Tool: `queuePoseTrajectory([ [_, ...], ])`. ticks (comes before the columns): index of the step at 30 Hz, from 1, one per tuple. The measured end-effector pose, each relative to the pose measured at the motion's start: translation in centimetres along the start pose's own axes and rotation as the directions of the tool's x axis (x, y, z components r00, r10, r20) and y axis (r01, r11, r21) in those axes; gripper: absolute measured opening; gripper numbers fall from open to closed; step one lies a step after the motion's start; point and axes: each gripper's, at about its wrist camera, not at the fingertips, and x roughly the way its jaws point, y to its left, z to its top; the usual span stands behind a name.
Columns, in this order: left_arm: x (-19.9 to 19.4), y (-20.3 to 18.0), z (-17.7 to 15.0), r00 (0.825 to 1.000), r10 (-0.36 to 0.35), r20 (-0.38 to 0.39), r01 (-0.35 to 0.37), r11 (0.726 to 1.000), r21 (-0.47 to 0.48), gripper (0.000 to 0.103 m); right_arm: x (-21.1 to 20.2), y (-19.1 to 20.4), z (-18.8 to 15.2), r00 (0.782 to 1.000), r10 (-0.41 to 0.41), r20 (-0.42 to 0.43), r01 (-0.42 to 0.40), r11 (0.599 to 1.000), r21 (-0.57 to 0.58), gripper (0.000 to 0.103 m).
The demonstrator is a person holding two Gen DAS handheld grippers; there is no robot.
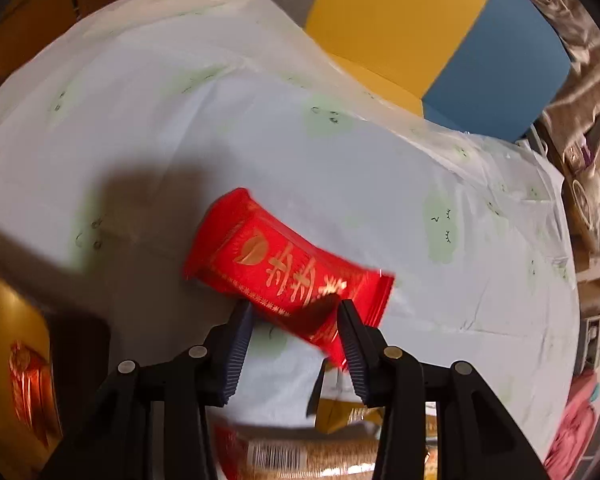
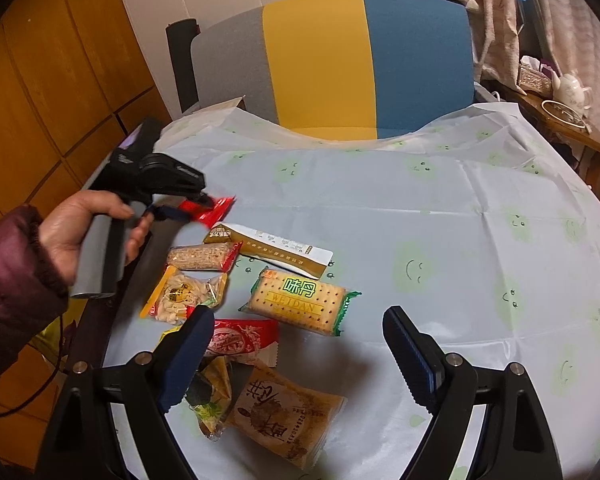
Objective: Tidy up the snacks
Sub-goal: 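Close the left tool on the large red packet and lift it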
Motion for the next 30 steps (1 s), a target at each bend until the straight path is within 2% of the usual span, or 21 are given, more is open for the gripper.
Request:
queuePoseTrajectory([
  [2,0.0,1.2,0.3,0.999,-0.035,-0.009,0.034,0.995,-0.094,0.044,0.0,0.1,-0.1,1.0,-0.003,-0.004,0.003,1.0,-0.002,0.087],
  [4,-0.1,2.2,0.7,0.997,-0.071,-0.011,0.067,0.979,-0.194,0.045,0.1,0.1,-0.1,1.0,-0.005,-0.007,0.005,1.0,-0.003,0.087],
  [5,-0.4,2.5,0.7,0.997,-0.077,-0.003,0.074,0.976,-0.203,0.045,0.1,0.1,-0.1,1.0,-0.005,-0.007,0.005,1.0,-0.002,0.087],
  [7,-1.2,2.0,1.0,0.997,-0.067,0.029,0.071,0.987,-0.146,0.045,0.1,0.1,-0.1,1.0,-0.005,-0.01,0.005,1.0,-0.001,0.087],
  [8,-1.5,1.0,1.3,0.999,-0.03,0.021,0.03,0.999,-0.036,0.046,0.2,0.1,-0.1,1.0,-0.006,-0.013,0.006,1.0,-0.001,0.087],
  [10,-2.2,-0.5,1.5,0.998,0.05,0.037,-0.055,0.99,0.13,0.046,0.2,0.1,-0.1,1.0,-0.007,-0.015,0.007,1.0,-0.002,0.087],
  [11,-2.8,-1.9,1.5,0.993,0.092,0.068,-0.108,0.953,0.283,0.047,0.2,0.0,-0.1,1.0,-0.007,-0.015,0.007,1.0,-0.002,0.087],
  [12,-3.0,-3.1,1.3,0.99,0.116,0.074,-0.136,0.897,0.421,0.055,0.2,0.0,-0.1,1.0,-0.007,-0.014,0.007,1.0,-0.002,0.087],
  [13,-2.9,-3.9,1.1,0.987,0.14,0.073,-0.158,0.847,0.507,0.06,0.2,0.0,-0.1,1.0,-0.007,-0.013,0.007,1.0,-0.002,0.087],
  [14,-2.8,-4.6,0.6,0.983,0.169,0.074,-0.179,0.774,0.607,0.062,0.2,0.0,-0.1,1.0,-0.005,-0.014,0.005,1.0,-0.001,0.087],
  [15,-2.7,-5.0,0.1,0.979,0.19,0.076,-0.188,0.687,0.701,0.062,0.2,0.0,-0.1,1.0,-0.007,-0.015,0.007,1.0,-0.001,0.087],
  [16,-2.9,-4.9,-0.1,0.978,0.194,0.081,-0.19,0.654,0.732,0.062,0.2,-0.1,-0.2,1.0,-0.01,-0.017,0.01,1.0,-0.001,0.087],
  [17,-2.9,-4.8,-0.3,0.981,0.182,0.071,-0.168,0.6,0.782,0.062,0.3,-0.1,-0.2,1.0,-0.014,-0.02,0.014,1.0,-0.002,0.087],
  [19,-3.1,-4.0,-1.0,0.979,0.181,0.091,-0.175,0.528,0.831,0.064,0.4,-0.2,-0.2,0.999,-0.021,-0.025,0.021,1.0,-0.001,0.087],
  [20,-2.8,-3.8,-1.4,0.975,0.19,0.114,-0.19,0.454,0.871,0.069,0.5,-0.2,-0.2,0.999,-0.022,-0.026,0.022,1.0,-0.001,0.087],
  [22,-2.2,-4.0,-2.4,0.973,0.207,0.103,-0.174,0.362,0.916,0.07,0.5,-0.2,-0.2,0.999,-0.026,-0.029,0.026,1.0,0.0,0.087],
  [23,-1.6,-4.3,-2.5,0.972,0.213,0.103,-0.172,0.336,0.926,0.07,0.6,-0.3,-0.2,0.999,-0.031,-0.032,0.031,1.0,0.002,0.087],
  [24,-1.3,-4.3,-2.6,0.973,0.208,0.098,-0.159,0.3,0.941,0.07,0.8,-0.5,-0.3,0.999,-0.038,-0.039,0.038,0.999,0.005,0.087],
  [26,-1.1,-4.5,-2.6,0.974,0.188,0.124,-0.169,0.248,0.954,0.07,1.0,-0.7,-0.3,0.998,-0.045,-0.047,0.045,0.999,0.011,0.087],
  [29,-0.2,-5.0,-2.0,0.978,0.179,0.106,-0.143,0.209,0.967,0.07,1.3,-0.9,-0.2,0.997,-0.055,-0.058,0.056,0.998,0.019,0.087],
  [30,0.3,-5.2,-2.1,0.976,0.189,0.109,-0.141,0.164,0.976,0.07,1.5,-1.0,-0.2,0.996,-0.058,-0.064,0.06,0.998,0.021,0.087],
])
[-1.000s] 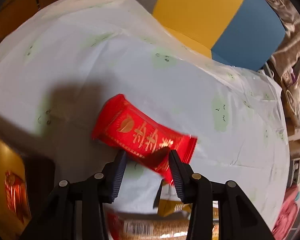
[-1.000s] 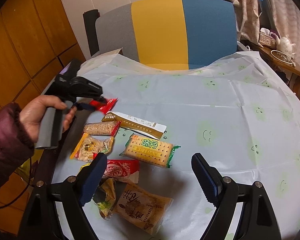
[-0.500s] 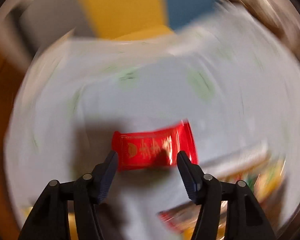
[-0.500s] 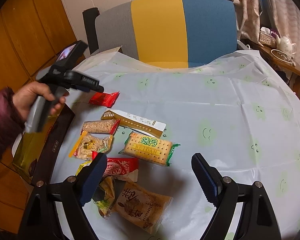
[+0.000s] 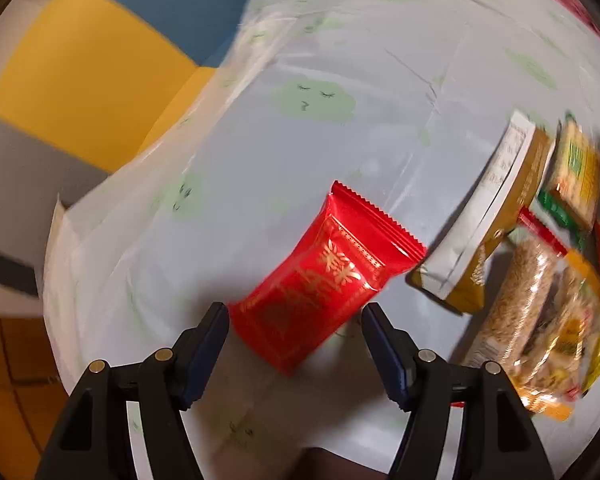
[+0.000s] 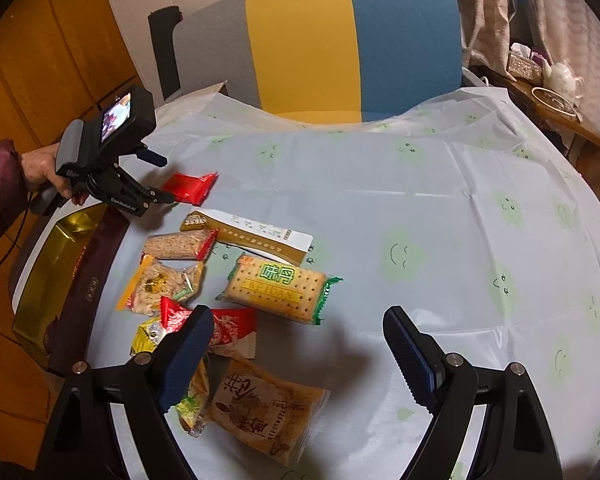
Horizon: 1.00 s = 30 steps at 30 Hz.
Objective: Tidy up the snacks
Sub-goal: 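Close the left tool on the large red packet and lift it, then carry red packet toward tin with left tool while right tool grasps brown-gold pouch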
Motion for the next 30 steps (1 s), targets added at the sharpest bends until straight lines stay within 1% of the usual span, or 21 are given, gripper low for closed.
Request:
queuePoseTrajectory([
  [1,0.7,0.3,0.4,1.0,-0.008,-0.008,0.008,1.0,0.023,0.07,0.1,-0.1,0.0,1.0,-0.003,-0.004,0.003,1.0,0.003,0.087],
  [3,1.3,0.2,1.0,0.999,-0.046,-0.019,0.047,0.997,0.056,0.071,0.3,-0.3,0.0,1.0,-0.006,-0.013,0.006,1.0,0.008,0.087],
  [5,1.7,0.5,1.5,0.998,-0.063,-0.017,0.064,0.996,0.056,0.072,0.5,-0.4,0.0,1.0,-0.007,-0.02,0.008,1.0,0.013,0.087],
  [7,1.8,1.3,1.7,0.994,-0.11,-0.009,0.11,0.994,-0.007,0.069,0.7,-0.5,0.0,1.0,-0.012,-0.024,0.012,1.0,0.015,0.087],
  [8,2.3,2.1,1.6,0.991,-0.135,-0.002,0.135,0.99,-0.044,0.063,0.7,-0.5,0.0,1.0,-0.015,-0.025,0.015,1.0,0.016,0.087],
  [9,2.2,2.2,1.3,0.989,-0.149,0.02,0.15,0.986,-0.07,0.058,0.7,-0.5,0.0,1.0,-0.016,-0.025,0.016,1.0,0.016,0.087],
  [10,2.1,2.2,0.9,0.988,-0.148,0.033,0.15,0.985,-0.082,0.057,0.8,-0.5,0.0,1.0,-0.019,-0.025,0.019,1.0,0.017,0.087],
  [12,2.1,2.5,0.3,0.986,-0.154,0.057,0.162,0.972,-0.171,0.053,1.0,-0.6,0.0,0.999,-0.025,-0.033,0.025,0.999,0.021,0.087],
  [13,2.0,2.7,0.0,0.986,-0.151,0.077,0.164,0.96,-0.225,0.053,1.0,-0.7,-0.1,0.999,-0.025,-0.034,0.026,0.999,0.022,0.087],
  [14,2.0,2.6,-0.3,0.986,-0.145,0.088,0.163,0.952,-0.258,0.051,1.0,-0.7,-0.1,0.999,-0.025,-0.033,0.026,0.999,0.021,0.087],
  [16,1.8,2.6,-1.1,0.984,-0.137,0.118,0.17,0.919,-0.356,0.05,0.9,-0.6,-0.1,0.999,-0.034,-0.026,0.035,0.999,0.018,0.087],
  [17,1.6,2.6,-1.6,0.982,-0.139,0.127,0.178,0.903,-0.39,0.05,0.9,-0.7,-0.1,0.999,-0.037,-0.027,0.037,0.999,0.019,0.087],
  [18,1.4,2.7,-2.0,0.978,-0.148,0.145,0.198,0.876,-0.439,0.049,1.0,-0.8,-0.1,0.999,-0.038,-0.031,0.039,0.999,0.026,0.087],
  [20,0.8,2.5,-2.5,0.974,-0.152,0.17,0.219,0.832,-0.509,0.048,1.3,-1.0,-0.1,0.999,-0.034,-0.042,0.035,0.999,0.04,0.087],
  [21,0.1,2.4,-3.0,0.969,-0.154,0.195,0.237,0.801,-0.549,0.048,1.4,-1.1,-0.2,0.998,-0.034,-0.047,0.036,0.998,0.047,0.087],
  [23,-1.3,1.7,-3.8,0.956,-0.164,0.243,0.278,0.769,-0.575,0.048,1.8,-1.0,-0.2,0.997,-0.028,-0.067,0.031,0.998,0.05,0.086],
  [25,-3.1,0.7,-4.6,0.949,-0.142,0.282,0.288,0.756,-0.587,0.048,2.2,-0.4,-0.2,0.996,-0.018,-0.084,0.022,0.999,0.038,0.086],
  [27,-4.2,-0.2,-5.6,0.934,-0.147,0.325,0.321,0.743,-0.587,0.048,2.6,0.4,0.0,0.996,-0.014,-0.091,0.015,1.0,0.005,0.085],
  [28,-5.3,-0.3,-5.9,0.93,-0.139,0.34,0.326,0.738,-0.591,0.048,2.9,0.9,0.3,0.996,-0.018,-0.093,0.016,1.0,-0.018,0.083],
  [29,-6.4,-1.3,-6.2,0.926,-0.131,0.354,0.332,0.728,-0.6,0.048,3.4,1.5,0.7,0.995,-0.02,-0.096,0.015,0.999,-0.046,0.079],
  [30,-7.6,-1.2,-7.1,0.917,-0.133,0.376,0.352,0.713,-0.606,0.048,3.9,2.0,1.1,0.995,-0.021,-0.101,0.014,0.998,-0.064,0.077],
])
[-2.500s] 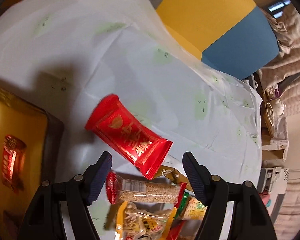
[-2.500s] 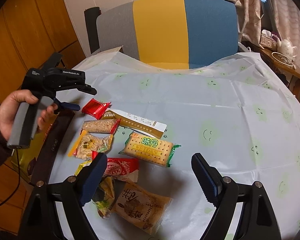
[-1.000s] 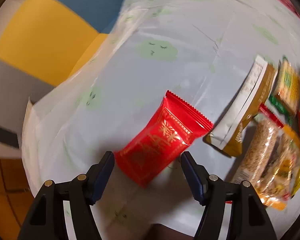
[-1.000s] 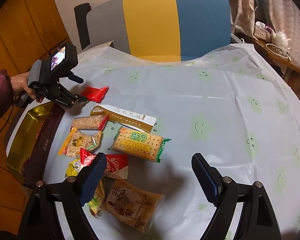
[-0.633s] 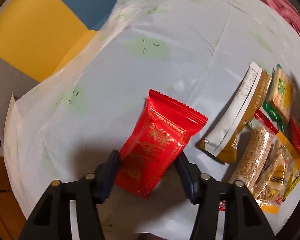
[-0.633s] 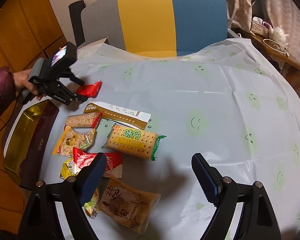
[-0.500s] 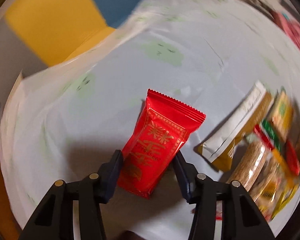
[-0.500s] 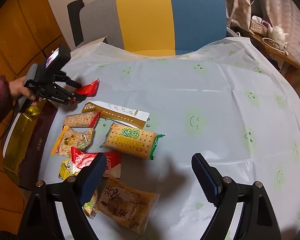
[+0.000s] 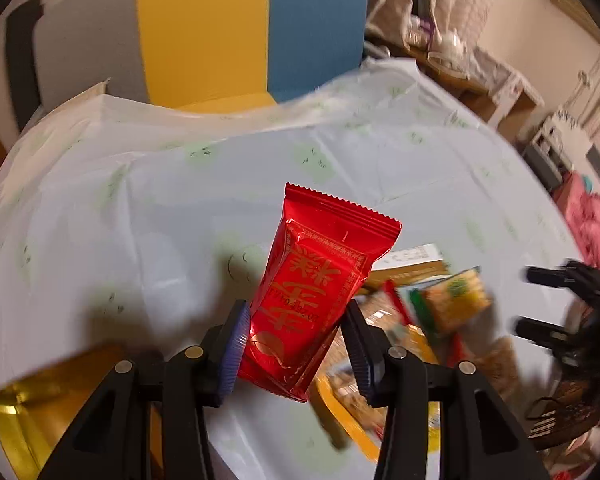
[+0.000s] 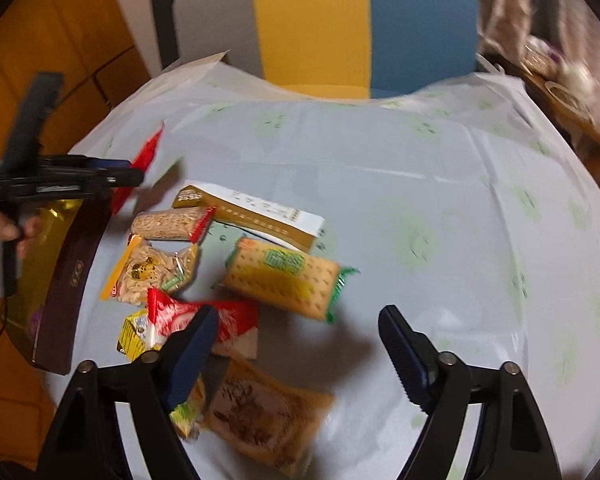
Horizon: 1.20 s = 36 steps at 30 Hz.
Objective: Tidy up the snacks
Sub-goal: 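Carry red packet toward tin with left tool while right tool grasps brown-gold pouch, then release red packet into tin with left tool while right tool lifts brown pouch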
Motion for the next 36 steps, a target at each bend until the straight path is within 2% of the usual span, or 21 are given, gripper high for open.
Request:
queuePoseTrajectory([
  [5,-4.0,-0.1,-2.9,0.998,-0.015,0.064,0.017,0.999,-0.031,0.048,2.6,2.4,2.9,1.0,-0.021,-0.005,0.02,0.992,-0.122,0.061],
  [9,-5.4,0.1,-4.6,0.995,-0.028,0.099,0.035,0.997,-0.063,0.048,5.4,4.2,5.1,0.999,-0.022,-0.03,0.014,0.971,-0.241,0.061],
  [14,-8.0,0.8,-7.2,0.988,-0.04,0.151,0.058,0.992,-0.115,0.048,9.4,6.0,6.5,0.992,-0.094,-0.082,0.056,0.923,-0.381,0.061],
  [21,-9.8,1.9,-10.4,0.984,-0.023,0.175,0.058,0.979,-0.195,0.048,12.1,7.1,7.8,0.993,-0.075,-0.09,0.029,0.903,-0.429,0.061],
  [24,-10.2,2.4,-11.4,0.983,-0.023,0.185,0.067,0.97,-0.234,0.047,12.0,7.1,7.8,0.993,-0.026,-0.113,-0.023,0.911,-0.411,0.04],
  [25,-10.4,2.6,-11.8,0.981,-0.021,0.191,0.069,0.965,-0.254,0.047,11.9,7.3,7.7,0.993,-0.025,-0.111,-0.024,0.908,-0.417,0.032],
  [27,-10.8,2.9,-12.4,0.979,-0.021,0.201,0.078,0.957,-0.279,0.047,11.7,7.8,7.5,0.993,-0.05,-0.108,0.001,0.91,-0.415,0.024],
  [28,-11.0,2.9,-12.7,0.978,-0.013,0.207,0.075,0.954,-0.291,0.047,11.6,7.7,7.6,0.992,-0.066,-0.107,0.017,0.915,-0.402,0.014],
  [32,-11.5,3.3,-13.9,0.978,-0.004,0.211,0.07,0.949,-0.307,0.048,10.2,7.2,8.4,0.991,-0.105,-0.085,0.067,0.931,-0.358,0.006],
  [36,-11.9,3.9,-15.1,0.976,0.008,0.216,0.067,0.938,-0.34,0.047,6.8,6.6,9.1,0.994,-0.093,-0.049,0.073,0.945,-0.318,0.005],
])
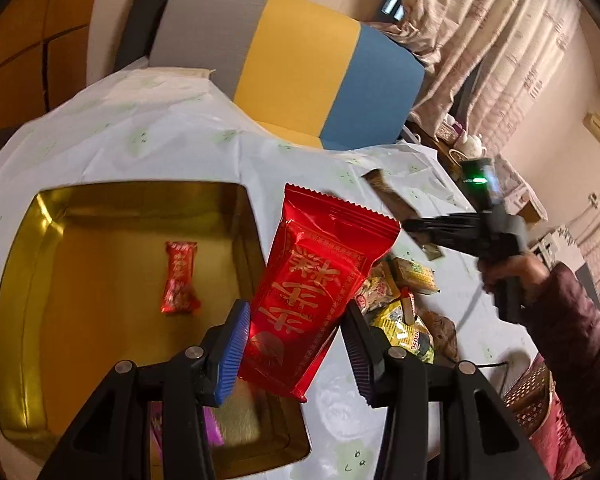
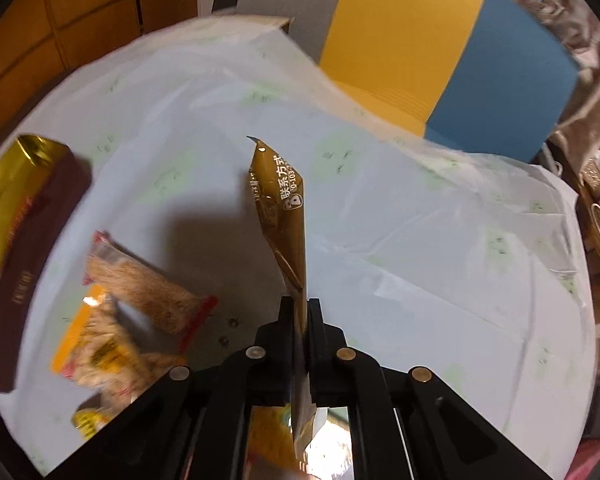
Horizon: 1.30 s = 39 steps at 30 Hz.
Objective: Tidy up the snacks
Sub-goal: 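Release red packet into tin with left tool while right tool lifts brown pouch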
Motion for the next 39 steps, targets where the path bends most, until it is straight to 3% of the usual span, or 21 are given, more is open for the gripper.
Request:
queuePoseTrajectory([
  [7,-0.8,1.6,-2.2,1.0,0.016,0.001,-0.016,0.998,-0.065,0.047,-6.4,3.5,-4.0,0.984,0.175,0.03,-0.175,0.985,0.001,0.005],
  [14,-2.1,3.7,-4.3,0.998,0.062,-0.001,-0.061,0.989,-0.131,0.047,-7.3,9.5,-10.7,0.924,0.38,-0.035,-0.378,0.925,0.044,0.006],
  [17,-2.7,5.4,-5.0,0.996,0.094,-0.005,-0.093,0.977,-0.194,0.047,-6.6,11.3,-13.2,0.912,0.406,-0.057,-0.402,0.913,0.073,0.006],
  [22,-2.8,7.6,-5.5,0.996,0.09,-0.011,-0.09,0.954,-0.287,0.047,-5.0,11.7,-15.7,0.918,0.392,-0.056,-0.378,0.91,0.169,0.006],
  [26,-1.9,8.1,-4.8,0.999,0.037,-0.013,-0.039,0.934,-0.354,0.047,-4.7,11.8,-16.9,0.918,0.397,-0.027,-0.38,0.895,0.235,0.007],
  [29,-1.0,7.4,-4.0,1.0,0.022,-0.011,-0.024,0.938,-0.347,0.047,-4.6,11.2,-17.3,0.918,0.397,-0.007,-0.381,0.885,0.267,0.008],
  [39,3.8,6.1,-2.2,0.995,0.071,-0.076,-0.092,0.941,-0.326,0.048,-4.7,11.1,-18.3,0.925,0.381,0.011,-0.367,0.882,0.295,0.013],
])
